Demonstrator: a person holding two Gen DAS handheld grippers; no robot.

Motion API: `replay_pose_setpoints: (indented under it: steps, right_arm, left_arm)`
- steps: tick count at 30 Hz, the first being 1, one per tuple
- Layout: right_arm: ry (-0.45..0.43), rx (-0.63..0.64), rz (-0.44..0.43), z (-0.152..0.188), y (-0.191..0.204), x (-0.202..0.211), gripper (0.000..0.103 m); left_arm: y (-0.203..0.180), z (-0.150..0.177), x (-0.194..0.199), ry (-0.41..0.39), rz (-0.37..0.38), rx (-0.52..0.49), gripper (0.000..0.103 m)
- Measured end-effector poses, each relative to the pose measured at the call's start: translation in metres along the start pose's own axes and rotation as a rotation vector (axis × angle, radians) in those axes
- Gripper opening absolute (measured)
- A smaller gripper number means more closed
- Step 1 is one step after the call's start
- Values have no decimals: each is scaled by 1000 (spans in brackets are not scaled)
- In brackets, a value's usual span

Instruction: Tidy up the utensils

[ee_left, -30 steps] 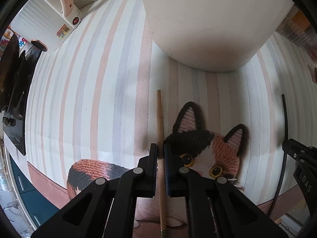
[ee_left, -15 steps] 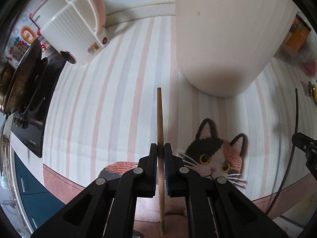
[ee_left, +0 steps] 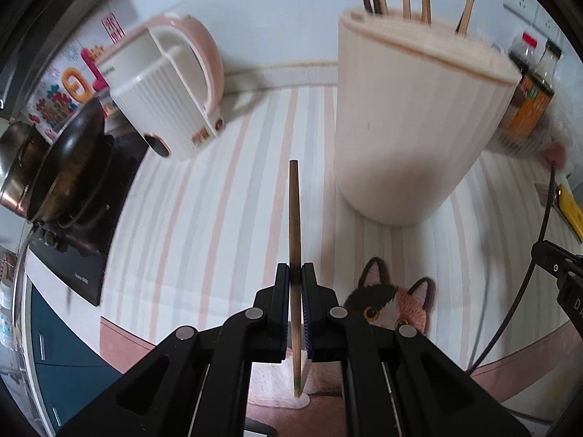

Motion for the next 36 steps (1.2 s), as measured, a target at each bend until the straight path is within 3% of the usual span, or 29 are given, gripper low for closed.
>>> replay_pose_setpoints:
  steps: [10, 19, 27, 36]
  right_arm:
    - [-190, -13, -23, -41, 6, 50, 5]
    - [-334, -41, -75, -99, 6, 109, 5]
    - [-378, -33, -135, -141, 7, 158, 5]
    - [-431, -19, -188, -189, 15, 207, 5]
  left_arm:
    - [18, -42, 32, -130, -20, 37, 4]
    - [48, -92, 81, -250, 17, 133, 4]
    - [59, -142, 128, -338, 104, 193, 4]
    - [49, -194, 156, -404, 200, 191, 4]
Point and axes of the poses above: each gripper's, at about its wrist camera, not at the fingertips, and x roughly against the way its jaws point, y to its left, z to its underside, the point moved 4 cm from there along -x, roughly the way its jaws point, and after that the axes turned 10 degrees about -y, right-handed, at the moved point
